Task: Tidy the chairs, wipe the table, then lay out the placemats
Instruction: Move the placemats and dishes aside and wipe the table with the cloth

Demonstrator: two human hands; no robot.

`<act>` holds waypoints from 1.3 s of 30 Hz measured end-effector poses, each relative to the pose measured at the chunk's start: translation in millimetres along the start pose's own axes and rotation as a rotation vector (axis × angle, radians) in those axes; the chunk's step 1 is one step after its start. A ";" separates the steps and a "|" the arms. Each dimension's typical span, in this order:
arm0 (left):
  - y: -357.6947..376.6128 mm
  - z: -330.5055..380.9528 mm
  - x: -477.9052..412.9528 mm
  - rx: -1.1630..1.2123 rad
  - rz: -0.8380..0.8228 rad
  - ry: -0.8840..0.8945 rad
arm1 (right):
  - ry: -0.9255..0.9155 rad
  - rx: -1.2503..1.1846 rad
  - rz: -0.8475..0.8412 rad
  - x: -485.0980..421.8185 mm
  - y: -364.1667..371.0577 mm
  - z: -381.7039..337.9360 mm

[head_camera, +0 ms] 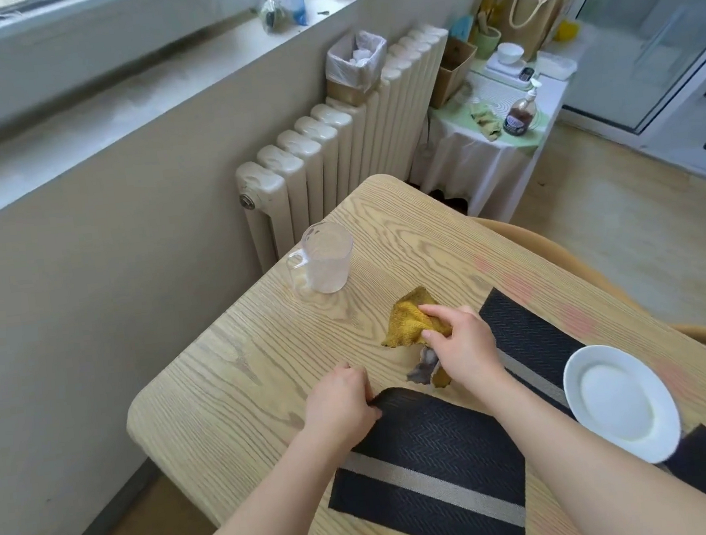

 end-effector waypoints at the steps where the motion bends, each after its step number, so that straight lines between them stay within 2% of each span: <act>1: 1.3 0.4 1.1 0.063 -0.033 0.012 | -0.003 0.005 0.003 2.4 -2.1 -0.7; 4: 1.1 -4.5 5.8 0.378 -0.090 0.021 | -0.017 -0.002 0.011 7.3 -6.9 -3.8; 6: -4.5 -15.4 9.8 0.596 -0.034 -0.005 | -0.018 0.008 0.018 10.0 -9.7 -7.9; 9: -25.7 -43.3 17.1 0.704 0.237 -0.041 | -0.021 0.019 0.046 12.5 -12.3 -14.9; 14: -57.9 -116.9 62.3 0.811 0.662 -0.318 | 0.017 0.047 0.102 16.6 -4.0 -21.4; 18: -58.4 -161.5 99.2 0.923 0.876 -0.505 | 0.079 0.092 -0.011 23.2 32.1 -23.4; 20: -51.5 -177.3 111.3 0.979 0.924 -0.554 | 0.095 0.169 -0.078 31.3 64.0 -28.2; 22: -41.8 -189.4 114.8 1.029 0.903 -0.562 | 0.048 0.234 -0.116 44.2 96.2 -36.5; 24: -35.2 -194.9 116.4 1.033 0.838 -0.543 | -0.085 0.290 -0.162 60.8 123.9 -49.8; 27: -35.3 -195.6 119.6 0.876 0.752 -0.540 | -0.318 0.465 -0.295 82.7 155.0 -69.6; 29: -38.7 -192.1 118.1 0.748 0.654 -0.530 | -0.387 0.576 -0.337 84.5 160.7 -75.1; 31: -39.2 -189.8 112.9 0.613 0.543 -0.502 | -0.385 0.624 -0.311 76.1 156.4 -73.8; 33: -37.9 -191.1 109.2 0.567 0.507 -0.477 | -0.272 0.609 -0.258 62.3 143.3 -66.3; 36: -37.5 -197.2 110.0 0.651 0.564 -0.452 | -0.099 0.545 -0.188 50.2 128.3 -55.6; 39: -38.9 -198.1 111.9 0.746 0.630 -0.444 | -0.188 0.552 -0.244 65.3 141.0 -67.7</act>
Point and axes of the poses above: each hand's wrist, its own x-axis away from the middle knuckle, its own y-axis out of the palm, z = x × y, the point moved 4 cm from there along -x, towards the middle knuckle, and after that the axes turned 14 degrees about -z, right-handed, at the moved point
